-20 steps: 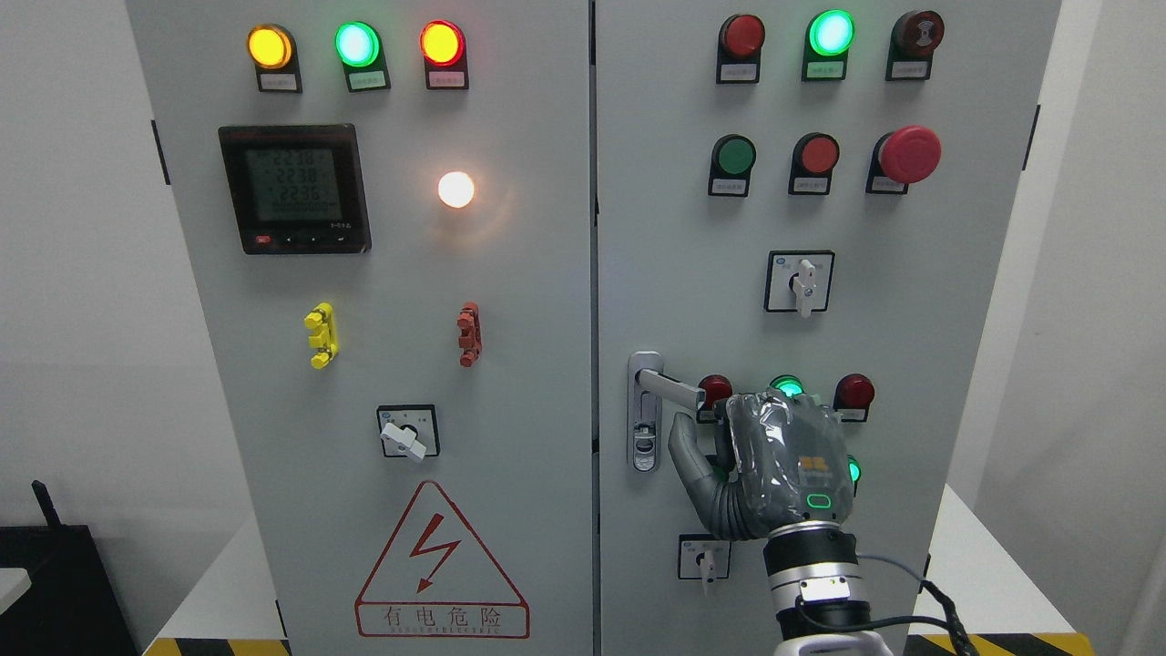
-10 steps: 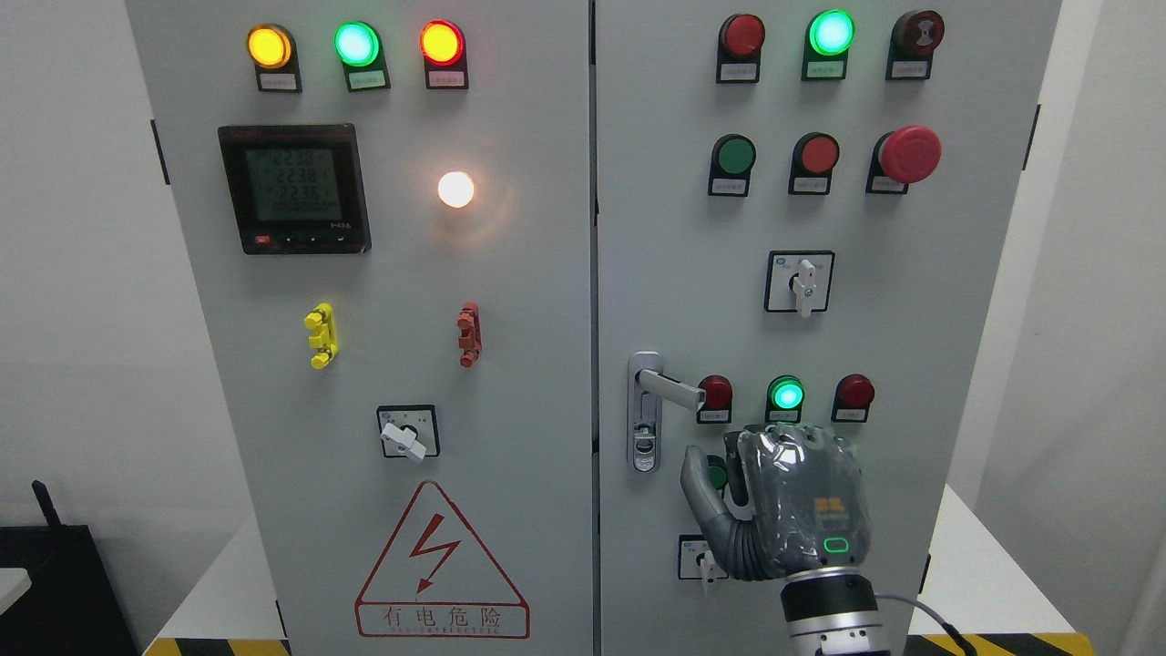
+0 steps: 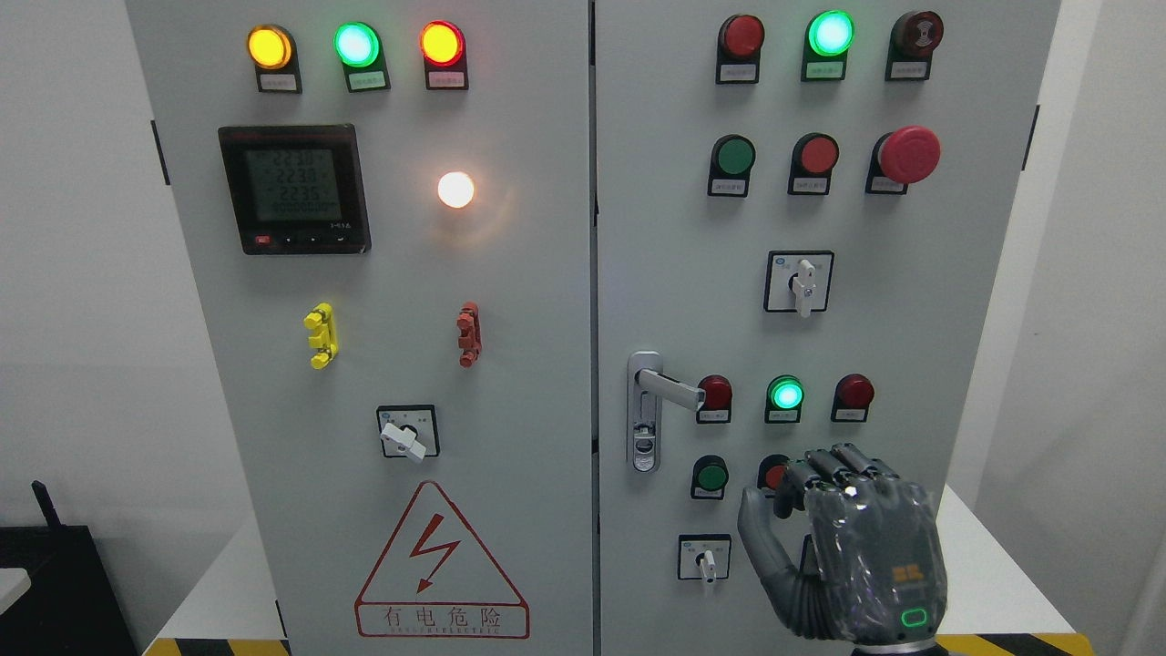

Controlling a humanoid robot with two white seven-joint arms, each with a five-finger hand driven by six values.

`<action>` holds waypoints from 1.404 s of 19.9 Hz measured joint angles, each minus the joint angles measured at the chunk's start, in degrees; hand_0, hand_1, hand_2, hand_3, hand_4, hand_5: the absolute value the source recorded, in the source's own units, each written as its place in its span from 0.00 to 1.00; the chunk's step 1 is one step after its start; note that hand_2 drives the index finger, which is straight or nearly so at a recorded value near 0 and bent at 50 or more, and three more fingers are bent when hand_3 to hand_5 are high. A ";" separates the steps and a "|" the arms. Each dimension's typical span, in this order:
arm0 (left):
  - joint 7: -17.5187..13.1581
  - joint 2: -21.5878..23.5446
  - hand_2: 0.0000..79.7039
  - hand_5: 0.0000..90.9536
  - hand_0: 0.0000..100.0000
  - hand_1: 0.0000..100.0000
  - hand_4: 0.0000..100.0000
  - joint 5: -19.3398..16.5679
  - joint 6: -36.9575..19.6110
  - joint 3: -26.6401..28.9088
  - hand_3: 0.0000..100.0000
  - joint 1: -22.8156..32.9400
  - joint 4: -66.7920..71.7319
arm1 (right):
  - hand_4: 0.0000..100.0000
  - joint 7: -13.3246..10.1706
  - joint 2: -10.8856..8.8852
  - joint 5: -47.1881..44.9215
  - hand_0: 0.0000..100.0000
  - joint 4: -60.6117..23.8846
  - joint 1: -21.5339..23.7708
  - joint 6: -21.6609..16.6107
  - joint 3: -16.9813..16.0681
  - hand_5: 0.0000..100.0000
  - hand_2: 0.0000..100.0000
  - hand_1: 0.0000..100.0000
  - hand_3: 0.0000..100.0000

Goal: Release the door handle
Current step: 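Open the right hand and withdraw it away from the handle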

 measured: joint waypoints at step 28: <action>0.00 0.00 0.00 0.00 0.12 0.39 0.00 0.00 0.00 0.00 0.00 0.00 0.00 | 0.11 -0.68 -3.59 -4.47 0.51 -2.31 2.39 -3.32 -5.23 0.00 0.12 0.10 0.17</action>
